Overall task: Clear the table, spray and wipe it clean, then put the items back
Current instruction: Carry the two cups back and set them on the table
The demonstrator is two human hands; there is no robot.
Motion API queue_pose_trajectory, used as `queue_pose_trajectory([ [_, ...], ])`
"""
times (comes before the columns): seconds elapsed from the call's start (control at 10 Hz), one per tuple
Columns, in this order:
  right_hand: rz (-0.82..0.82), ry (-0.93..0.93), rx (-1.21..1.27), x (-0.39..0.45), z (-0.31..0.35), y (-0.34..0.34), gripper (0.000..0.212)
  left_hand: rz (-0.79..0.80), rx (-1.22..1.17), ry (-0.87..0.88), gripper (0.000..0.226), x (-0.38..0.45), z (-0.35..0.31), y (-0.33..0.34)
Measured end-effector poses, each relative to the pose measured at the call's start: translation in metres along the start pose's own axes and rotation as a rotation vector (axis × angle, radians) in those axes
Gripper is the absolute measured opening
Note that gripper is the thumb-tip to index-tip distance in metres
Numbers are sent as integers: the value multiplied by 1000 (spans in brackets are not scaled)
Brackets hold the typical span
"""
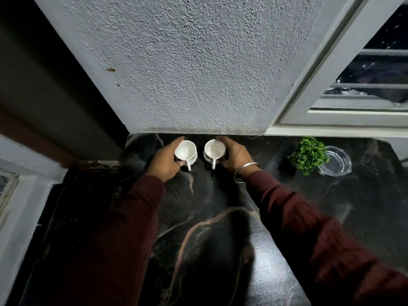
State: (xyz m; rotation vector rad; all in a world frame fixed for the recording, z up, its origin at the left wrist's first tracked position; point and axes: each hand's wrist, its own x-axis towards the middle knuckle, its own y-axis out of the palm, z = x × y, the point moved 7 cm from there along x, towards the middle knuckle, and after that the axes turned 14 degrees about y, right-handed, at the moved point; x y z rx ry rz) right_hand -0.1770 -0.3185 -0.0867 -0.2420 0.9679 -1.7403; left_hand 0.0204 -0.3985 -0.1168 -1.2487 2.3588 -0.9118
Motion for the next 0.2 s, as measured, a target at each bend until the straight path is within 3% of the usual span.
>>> queue_pose_trajectory([
  [0.2, -65, -31, -77, -4, -1, -7, 79, -57, 125, 17, 91, -8, -13, -15],
])
